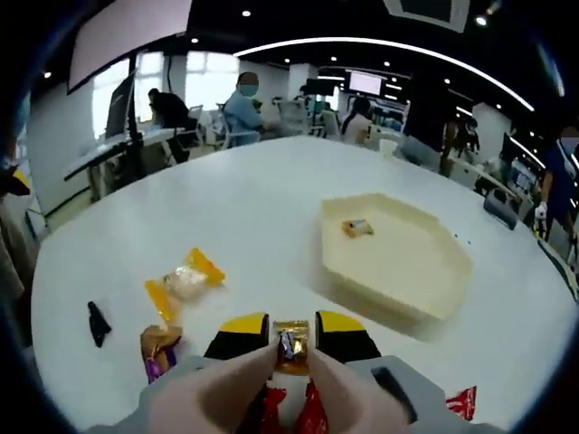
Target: Place the target food into the container with the food tongs after gripping and lifting it, then release it inside without dropping or visibly crushing the food.
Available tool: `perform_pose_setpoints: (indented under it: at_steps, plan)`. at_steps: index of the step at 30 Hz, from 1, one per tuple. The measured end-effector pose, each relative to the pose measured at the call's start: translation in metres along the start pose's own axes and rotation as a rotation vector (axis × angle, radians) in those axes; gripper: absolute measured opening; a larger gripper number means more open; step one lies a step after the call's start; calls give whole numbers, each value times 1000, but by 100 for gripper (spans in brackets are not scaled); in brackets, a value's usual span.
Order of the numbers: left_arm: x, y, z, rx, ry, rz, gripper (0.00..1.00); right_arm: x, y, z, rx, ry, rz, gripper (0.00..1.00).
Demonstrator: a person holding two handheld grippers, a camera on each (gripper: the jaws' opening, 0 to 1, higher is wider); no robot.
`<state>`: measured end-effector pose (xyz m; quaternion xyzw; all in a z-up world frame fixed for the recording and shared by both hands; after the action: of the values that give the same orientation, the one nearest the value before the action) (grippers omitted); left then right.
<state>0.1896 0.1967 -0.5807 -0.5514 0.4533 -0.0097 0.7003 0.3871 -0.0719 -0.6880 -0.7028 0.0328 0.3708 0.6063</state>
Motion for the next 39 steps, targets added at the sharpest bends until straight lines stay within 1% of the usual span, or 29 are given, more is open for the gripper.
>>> perform_pose_setpoints:
  at_steps: [1,2,4,5,6,7,8,9,10,12,13,14,15,17,18,20,21,22,24,25,26,27,28,29,30,31,33,37,39]
  plan:
    - [0,-1,0,2,0,-3,97,-1,0,0,40,-11,2,18]
    - [0,-2,0,3,0,-7,97,-1,-1,-1,46,-24,5,18]
    - [0,-3,0,7,1,-12,97,-6,-2,-3,41,-10,-3,18]
    - [-1,-3,0,10,3,-15,97,-9,-5,-1,93,-42,-14,19]
    - [-2,-3,-1,13,4,-19,97,-13,-7,-2,95,-27,-24,19]
    - [-2,-3,-2,13,6,-25,97,-17,-8,-3,85,-30,-26,19]
    - [-3,-2,-3,11,10,-32,97,-21,-10,-1,124,-62,-33,19]
    - [-3,-1,-4,13,13,-35,96,-28,-14,-3,149,-50,-60,19]
    - [-4,0,-5,16,16,-38,96,-33,-16,-4,165,-58,-63,19]
    - [-4,1,-7,17,29,-53,96,-44,-19,-6,196,-52,-80,19]
    - [-4,2,-9,16,39,-63,96,-52,-21,-6,218,-64,-94,19]
    - [-4,3,-10,18,51,-71,96,-60,-23,-6,260,-66,-110,19]
    - [-4,4,-11,20,55,-74,96,-63,-23,-7,257,-58,-107,19]
    - [-2,6,-13,30,74,-80,96,-74,-23,-7,267,-67,-117,19]
    - [-1,7,-14,29,89,-91,96,-87,-24,-5,324,-74,-138,19]
    - [2,7,-16,27,122,-108,96,-100,-23,-4,343,-76,-151,19]
    - [5,5,-17,18,148,-132,96,-110,-21,-4,367,-73,-161,19]
    - [7,3,-18,17,161,-148,96,-116,-19,-4,362,-70,-160,19]
    - [14,2,-19,25,186,-163,96,-137,-14,-4,366,-45,-165,19]
    - [19,0,-21,31,201,-164,96,-144,-12,-4,362,-37,-162,19]
    - [21,0,-23,37,208,-164,96,-151,-9,-6,353,-12,-159,19]
    - [22,-1,-23,39,211,-165,96,-161,-7,-6,357,-19,-159,19]
    - [25,-4,-26,40,229,-176,96,-167,-6,-7,362,-15,-165,20]
    - [27,-6,-28,42,238,-179,96,-172,-5,-10,364,6,-170,20]
    - [28,-8,-29,46,243,-182,96,-177,-4,-11,363,5,-168,20]
    - [31,-11,-31,55,248,-185,96,-186,-3,-16,373,19,-182,20]
    - [33,-15,-33,63,250,-184,96,-193,-1,-19,366,20,-179,20]
    - [36,-22,-37,68,251,-183,96,-206,1,-28,368,27,-201,20]
    - [40,-29,-42,79,242,-173,96,-214,2,-37,382,17,-222,20]
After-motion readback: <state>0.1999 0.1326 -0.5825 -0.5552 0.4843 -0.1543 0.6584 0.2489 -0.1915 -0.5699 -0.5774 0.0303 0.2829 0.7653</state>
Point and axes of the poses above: the point that each gripper's makers call its tool centre point, and the gripper's own axes: x roughly forward along the fingers, z roughly to its left, y roughly out of its underside, the point moved 7 cm from there along -x, roughly backward along the fingers, and after that the axes turned 4 degrees about x, right-handed, at the moved point
